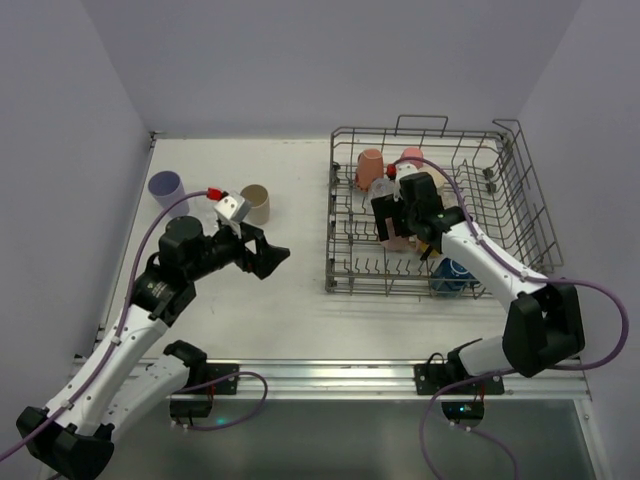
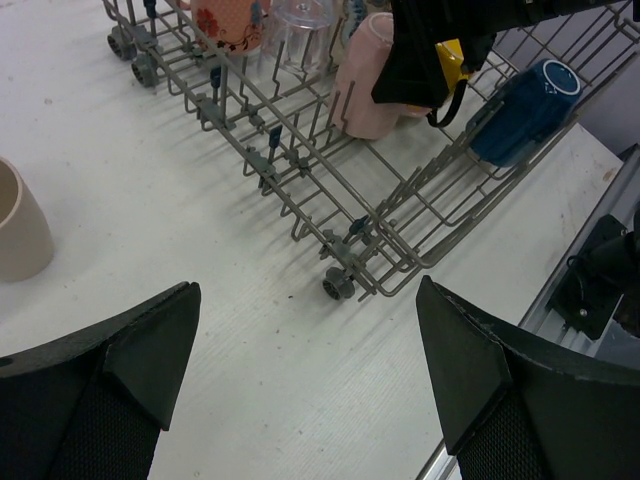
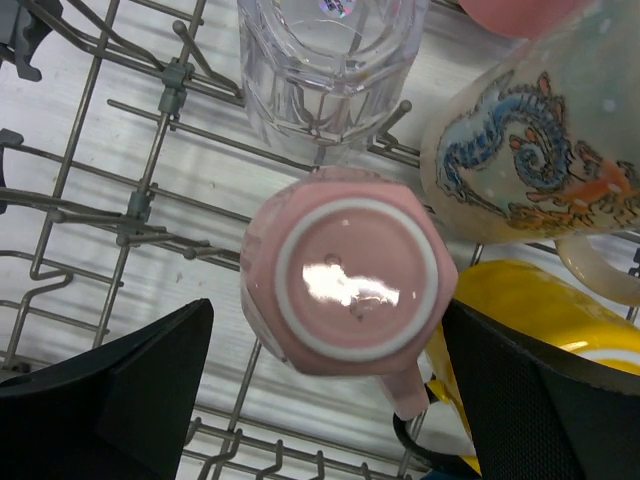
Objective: Unload the cups from the dish rack
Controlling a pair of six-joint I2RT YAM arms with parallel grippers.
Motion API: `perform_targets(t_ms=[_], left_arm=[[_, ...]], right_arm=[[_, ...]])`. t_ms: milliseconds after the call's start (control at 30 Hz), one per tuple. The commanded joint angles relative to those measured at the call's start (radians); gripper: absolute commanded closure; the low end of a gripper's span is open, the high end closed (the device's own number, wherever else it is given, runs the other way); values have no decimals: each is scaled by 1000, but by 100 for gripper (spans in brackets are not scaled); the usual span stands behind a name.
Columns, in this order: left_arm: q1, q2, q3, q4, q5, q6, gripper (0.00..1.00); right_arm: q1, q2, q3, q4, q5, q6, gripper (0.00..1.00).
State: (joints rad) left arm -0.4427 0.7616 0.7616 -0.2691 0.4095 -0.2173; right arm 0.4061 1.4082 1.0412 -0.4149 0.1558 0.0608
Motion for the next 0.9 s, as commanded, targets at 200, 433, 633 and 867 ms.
perform_targets(t_ms=[200, 433, 633, 867], left_arm=[[4, -16, -10, 48, -1, 7, 4], [4, -13, -8, 50, -9, 12, 4], [4, -10, -7, 54, 8, -1, 4], [4, 5, 11, 82, 89, -37, 4]], right_arm=[[-1, 74, 25, 134, -12, -53, 1], [-1, 71, 0, 169, 10, -32, 22], [-1, -60, -17, 205, 63, 4, 67], [0, -244, -12, 200, 33, 80, 77]])
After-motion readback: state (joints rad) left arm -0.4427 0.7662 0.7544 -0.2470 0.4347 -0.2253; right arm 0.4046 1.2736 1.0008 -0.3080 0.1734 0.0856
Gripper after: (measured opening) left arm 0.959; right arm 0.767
